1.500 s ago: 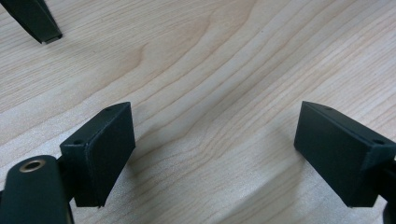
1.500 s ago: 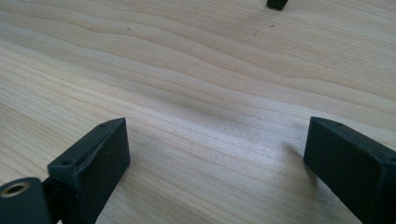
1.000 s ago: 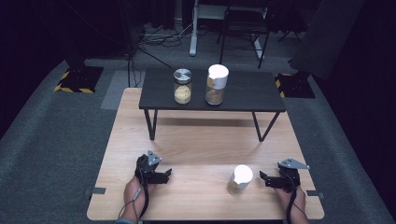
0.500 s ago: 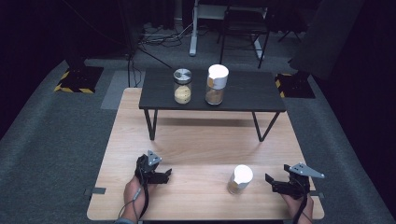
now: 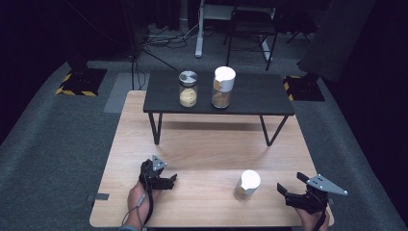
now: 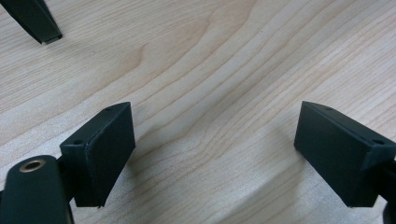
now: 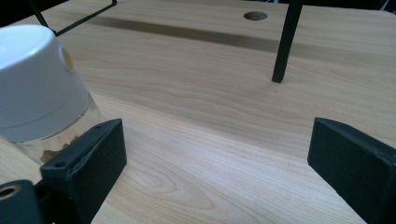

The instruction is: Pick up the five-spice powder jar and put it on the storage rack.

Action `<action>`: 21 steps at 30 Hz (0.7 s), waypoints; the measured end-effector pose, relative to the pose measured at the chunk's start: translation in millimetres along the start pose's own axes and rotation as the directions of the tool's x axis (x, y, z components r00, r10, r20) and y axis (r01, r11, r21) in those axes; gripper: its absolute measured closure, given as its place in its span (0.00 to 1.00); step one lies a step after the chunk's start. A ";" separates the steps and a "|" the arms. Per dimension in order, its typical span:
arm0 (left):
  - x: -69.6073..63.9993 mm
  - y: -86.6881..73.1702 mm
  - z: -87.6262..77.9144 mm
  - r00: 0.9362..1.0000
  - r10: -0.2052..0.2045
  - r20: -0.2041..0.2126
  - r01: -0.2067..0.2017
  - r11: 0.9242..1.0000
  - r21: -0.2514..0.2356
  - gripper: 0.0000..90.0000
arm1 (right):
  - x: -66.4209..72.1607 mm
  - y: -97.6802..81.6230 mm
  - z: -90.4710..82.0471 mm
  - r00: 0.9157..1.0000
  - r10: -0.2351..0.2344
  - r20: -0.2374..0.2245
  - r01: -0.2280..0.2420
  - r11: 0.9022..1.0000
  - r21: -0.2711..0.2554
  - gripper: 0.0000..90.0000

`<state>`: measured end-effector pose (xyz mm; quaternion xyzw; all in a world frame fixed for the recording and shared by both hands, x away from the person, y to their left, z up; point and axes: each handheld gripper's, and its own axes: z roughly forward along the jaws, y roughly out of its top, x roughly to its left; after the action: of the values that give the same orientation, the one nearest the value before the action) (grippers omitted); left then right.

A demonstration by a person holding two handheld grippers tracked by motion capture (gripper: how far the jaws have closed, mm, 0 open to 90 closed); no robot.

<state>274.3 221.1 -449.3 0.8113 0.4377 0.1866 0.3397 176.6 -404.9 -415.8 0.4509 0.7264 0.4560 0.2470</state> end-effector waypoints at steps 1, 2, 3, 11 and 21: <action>0.0 0.0 0.0 1.000 0.000 0.000 0.000 1.000 0.000 0.14 | 0.7 -0.1 -1.5 1.000 -0.002 -0.001 0.002 1.000 -0.005 0.05; -0.1 0.0 0.0 1.000 0.000 0.000 0.000 1.000 0.000 0.14 | 1.5 -0.2 -2.9 1.000 -0.003 -0.002 0.003 1.000 -0.010 0.05; -0.1 0.0 0.0 1.000 0.000 0.000 0.000 1.000 0.000 0.14 | 2.4 -0.2 -4.3 1.000 -0.007 -0.003 0.007 1.000 -0.015 0.05; -0.5 -0.2 0.0 1.000 0.002 -0.002 -0.002 1.000 -0.001 0.14 | 8.1 2.9 -10.8 0.999 -0.015 -0.029 0.014 0.999 -0.046 0.05; 0.9 0.1 0.2 1.000 -0.003 0.003 0.003 1.000 0.001 0.14 | 17.5 11.6 -12.9 0.997 -0.031 -0.076 0.026 0.998 -0.062 0.05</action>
<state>275.0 221.7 -449.3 0.8110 0.4385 0.1847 0.3404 163.3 -393.1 -398.6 0.4148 0.7275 0.4914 0.2391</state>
